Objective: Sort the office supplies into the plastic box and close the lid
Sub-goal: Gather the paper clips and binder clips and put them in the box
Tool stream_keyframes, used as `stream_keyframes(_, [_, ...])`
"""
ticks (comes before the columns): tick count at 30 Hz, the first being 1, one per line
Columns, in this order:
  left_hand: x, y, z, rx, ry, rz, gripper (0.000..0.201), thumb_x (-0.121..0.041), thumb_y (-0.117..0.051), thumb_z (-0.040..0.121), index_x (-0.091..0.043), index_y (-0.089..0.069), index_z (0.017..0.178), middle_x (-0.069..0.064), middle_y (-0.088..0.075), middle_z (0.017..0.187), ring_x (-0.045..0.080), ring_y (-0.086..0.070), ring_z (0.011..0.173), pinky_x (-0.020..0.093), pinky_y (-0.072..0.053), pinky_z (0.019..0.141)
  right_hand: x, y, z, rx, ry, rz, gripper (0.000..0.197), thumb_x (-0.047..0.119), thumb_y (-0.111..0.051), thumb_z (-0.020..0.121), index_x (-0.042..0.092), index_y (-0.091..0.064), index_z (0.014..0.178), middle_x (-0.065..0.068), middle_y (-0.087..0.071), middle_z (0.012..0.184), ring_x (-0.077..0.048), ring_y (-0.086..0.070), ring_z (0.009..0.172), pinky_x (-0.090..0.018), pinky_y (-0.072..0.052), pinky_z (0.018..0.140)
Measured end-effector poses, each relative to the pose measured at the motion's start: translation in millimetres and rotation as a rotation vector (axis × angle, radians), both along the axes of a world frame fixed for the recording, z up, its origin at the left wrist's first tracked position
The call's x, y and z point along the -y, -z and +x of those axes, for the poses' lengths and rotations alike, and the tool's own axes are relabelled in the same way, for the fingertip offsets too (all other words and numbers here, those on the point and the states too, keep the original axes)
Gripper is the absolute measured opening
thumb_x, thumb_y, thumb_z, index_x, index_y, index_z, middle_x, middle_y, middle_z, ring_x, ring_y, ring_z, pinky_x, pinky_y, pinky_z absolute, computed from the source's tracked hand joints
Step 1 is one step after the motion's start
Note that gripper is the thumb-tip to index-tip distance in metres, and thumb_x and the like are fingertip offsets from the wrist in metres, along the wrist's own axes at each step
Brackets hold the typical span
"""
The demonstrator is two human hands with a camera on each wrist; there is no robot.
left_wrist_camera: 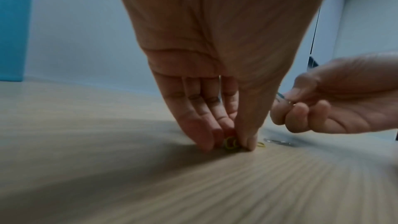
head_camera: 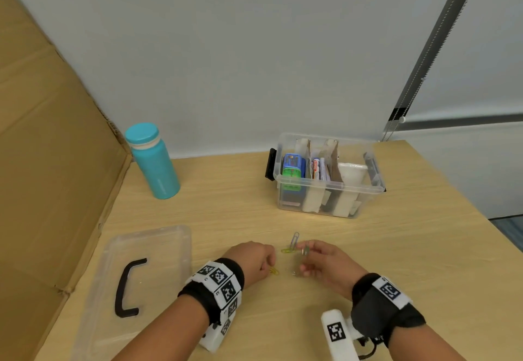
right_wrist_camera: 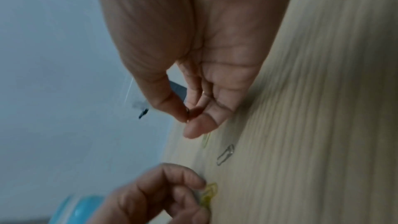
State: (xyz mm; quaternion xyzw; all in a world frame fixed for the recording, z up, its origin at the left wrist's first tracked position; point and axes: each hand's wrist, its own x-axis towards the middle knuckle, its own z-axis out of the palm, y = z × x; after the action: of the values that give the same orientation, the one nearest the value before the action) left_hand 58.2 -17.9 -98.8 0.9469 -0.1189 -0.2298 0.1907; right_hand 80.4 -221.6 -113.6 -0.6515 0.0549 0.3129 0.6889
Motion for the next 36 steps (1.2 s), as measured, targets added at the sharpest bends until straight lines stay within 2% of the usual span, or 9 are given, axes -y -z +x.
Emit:
stream_keyframes(3, [0.4,1.4,1.8,0.003,0.000,0.014,0.020,-0.020,-0.055,0.088,-0.019,-0.061,0.107,-0.001,-0.066,0.106,0.011,-0.054,0.084,0.027,-0.046,0.081,3.0,-6.1,-1.4,-0.115,0.024,0.175,0.024,-0.003,-0.031,0.085,0.005,-0.052,0.076,-0.006,-0.046,0.064,-0.015,-0.048,0.053,-0.022,-0.039,0.046])
stream_keyframes(6, [-0.8,2.9,4.4,-0.013,-0.028,0.013,0.017,-0.023,-0.057,0.087,-0.019,-0.062,0.102,-0.003,-0.064,0.097,0.010,-0.054,0.084,0.027,-0.047,0.081,0.7,-8.9,-3.9,-0.141,-0.016,0.202,0.024,0.008,-0.028,0.084,0.009,-0.047,0.069,-0.005,-0.042,0.062,-0.015,-0.042,0.051,-0.022,-0.035,0.044])
stream_keyframes(10, [2.3,0.5,6.4,-0.037,-0.036,0.035,0.018,-0.023,-0.056,0.087,-0.017,-0.062,0.102,-0.009,-0.054,0.088,0.011,-0.052,0.084,0.029,-0.048,0.083,-7.6,-9.9,-3.8,0.065,-0.071,-0.103,0.032,0.019,-0.039,0.094,0.014,-0.043,0.063,-0.003,-0.039,0.057,-0.013,-0.039,0.047,-0.024,-0.030,0.045])
stream_keyframes(15, [7.0,-0.5,1.8,0.034,-0.006,0.076,0.004,-0.018,-0.054,0.086,-0.022,-0.054,0.085,-0.004,-0.051,0.096,0.021,-0.058,0.093,0.032,-0.048,0.082,-7.2,3.9,-3.8,0.513,-0.393,-0.705,0.016,0.021,-0.042,0.097,0.016,-0.047,0.083,0.002,-0.055,0.079,-0.011,-0.049,0.071,-0.023,-0.039,0.067])
stream_keyframes(21, [15.0,-4.7,-1.5,0.037,0.039,0.131,0.012,-0.010,-0.050,0.086,-0.019,-0.054,0.093,0.005,-0.061,0.109,0.024,-0.058,0.101,0.031,-0.044,0.081,-16.1,-0.2,-14.4,0.597,-0.572,-0.845,0.005,0.019,-0.046,0.094,0.022,-0.041,0.096,0.010,-0.047,0.074,-0.006,-0.045,0.066,-0.015,-0.034,0.060])
stream_keyframes(26, [10.9,2.3,-1.9,-0.011,0.019,0.065,0.030,-0.011,-0.051,0.084,-0.017,-0.046,0.113,0.007,-0.063,0.097,0.022,-0.056,0.082,0.038,-0.049,0.081,-30.1,-9.1,-16.6,0.653,-0.624,-1.091,0.018,0.020,-0.041,0.095,0.012,-0.050,0.108,-0.011,-0.061,0.105,-0.022,-0.051,0.081,-0.029,-0.038,0.070])
stream_keyframes(30, [1.1,6.4,2.2,-0.004,-0.064,-0.132,0.034,-0.010,-0.047,0.088,-0.022,-0.052,0.120,-0.004,-0.051,0.080,0.012,-0.047,0.068,0.030,-0.044,0.073,-35.5,-6.8,-11.7,0.593,-0.669,-1.157,0.024,0.017,-0.037,0.096,0.007,-0.050,0.113,-0.014,-0.059,0.110,-0.027,-0.057,0.092,-0.028,-0.036,0.068])
stream_keyframes(33, [-5.6,7.5,3.9,-0.065,-0.213,-0.403,0.023,-0.007,-0.044,0.092,-0.022,-0.061,0.096,-0.005,-0.049,0.073,0.010,-0.050,0.064,0.031,-0.052,0.070,-33.3,-6.4,-11.9,0.558,-0.709,-1.109,0.012,0.026,-0.046,0.092,0.015,-0.043,0.094,-0.005,-0.050,0.093,-0.020,-0.045,0.081,-0.021,-0.030,0.055])
stream_keyframes(36, [-5.7,7.2,3.7,-0.191,-0.399,-0.673,0.023,-0.008,-0.042,0.096,-0.019,-0.056,0.083,-0.002,-0.056,0.083,0.009,-0.058,0.070,0.021,-0.054,0.066,-25.7,-2.4,-8.9,0.538,-0.649,-0.983,0.016,0.029,-0.043,0.094,0.017,-0.039,0.083,0.004,-0.044,0.077,-0.013,-0.041,0.068,-0.023,-0.032,0.058])
